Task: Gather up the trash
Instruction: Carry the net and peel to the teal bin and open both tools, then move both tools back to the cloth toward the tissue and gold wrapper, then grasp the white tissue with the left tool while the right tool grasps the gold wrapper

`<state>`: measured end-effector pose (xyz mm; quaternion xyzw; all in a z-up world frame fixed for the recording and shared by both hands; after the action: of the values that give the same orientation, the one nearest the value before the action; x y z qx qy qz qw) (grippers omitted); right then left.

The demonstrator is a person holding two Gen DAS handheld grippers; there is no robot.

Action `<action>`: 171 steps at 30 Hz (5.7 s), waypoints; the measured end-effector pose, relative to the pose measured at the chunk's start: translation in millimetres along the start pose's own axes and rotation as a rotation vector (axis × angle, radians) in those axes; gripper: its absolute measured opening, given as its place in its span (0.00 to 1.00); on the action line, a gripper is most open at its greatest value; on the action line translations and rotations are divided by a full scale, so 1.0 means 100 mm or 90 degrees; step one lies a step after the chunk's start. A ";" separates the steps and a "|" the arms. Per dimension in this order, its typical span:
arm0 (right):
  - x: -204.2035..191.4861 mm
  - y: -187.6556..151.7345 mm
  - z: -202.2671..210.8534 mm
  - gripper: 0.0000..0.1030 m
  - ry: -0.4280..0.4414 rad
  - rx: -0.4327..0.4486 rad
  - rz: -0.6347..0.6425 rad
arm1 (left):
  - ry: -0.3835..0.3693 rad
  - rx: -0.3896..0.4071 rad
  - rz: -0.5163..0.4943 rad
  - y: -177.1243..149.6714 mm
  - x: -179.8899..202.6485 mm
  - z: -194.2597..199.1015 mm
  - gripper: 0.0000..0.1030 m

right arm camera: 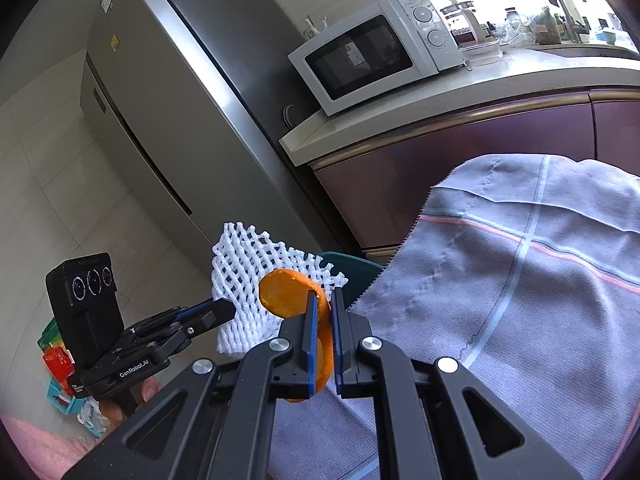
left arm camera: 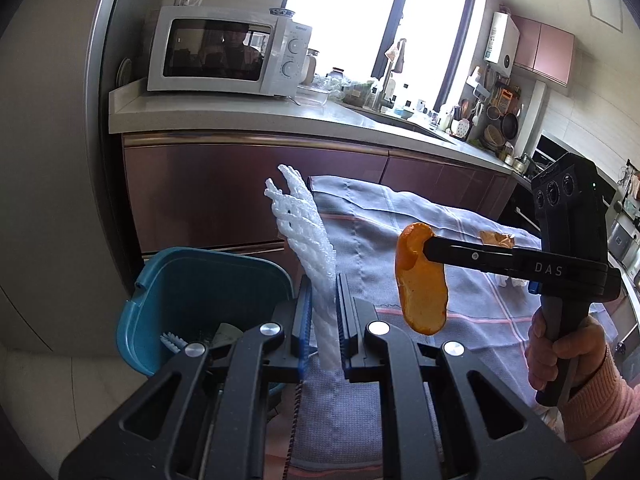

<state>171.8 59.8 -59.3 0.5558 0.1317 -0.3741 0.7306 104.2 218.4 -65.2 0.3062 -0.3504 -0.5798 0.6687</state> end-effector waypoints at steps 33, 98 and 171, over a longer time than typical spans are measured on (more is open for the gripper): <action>0.08 0.06 -0.88 0.05 -0.001 -0.083 -0.019 | 0.075 -0.055 0.053 -0.13 -0.72 -0.48 0.12; 0.93 -0.35 1.65 0.41 -0.241 0.092 -0.049 | -0.141 -0.027 -0.112 -0.06 1.64 -0.67 0.49; 2.11 -0.18 3.04 0.02 -0.275 0.211 -0.135 | -0.260 -0.101 -0.338 -0.47 3.89 -1.35 0.27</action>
<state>235.6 -302.9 -95.1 0.5584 -0.0328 -0.5744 0.5977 221.2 -173.2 -135.6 0.2114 -0.3392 -0.8084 0.4321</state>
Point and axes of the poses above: each gripper's, at about its wrist camera, not at the fingertips, and z roughly against the way its jaws point, x to its right, y to its top, the point moved 9 cm from there along -z, roughly the way its jaws point, and after that the axes turned 13 degrees about y, right-handed, at the moved point
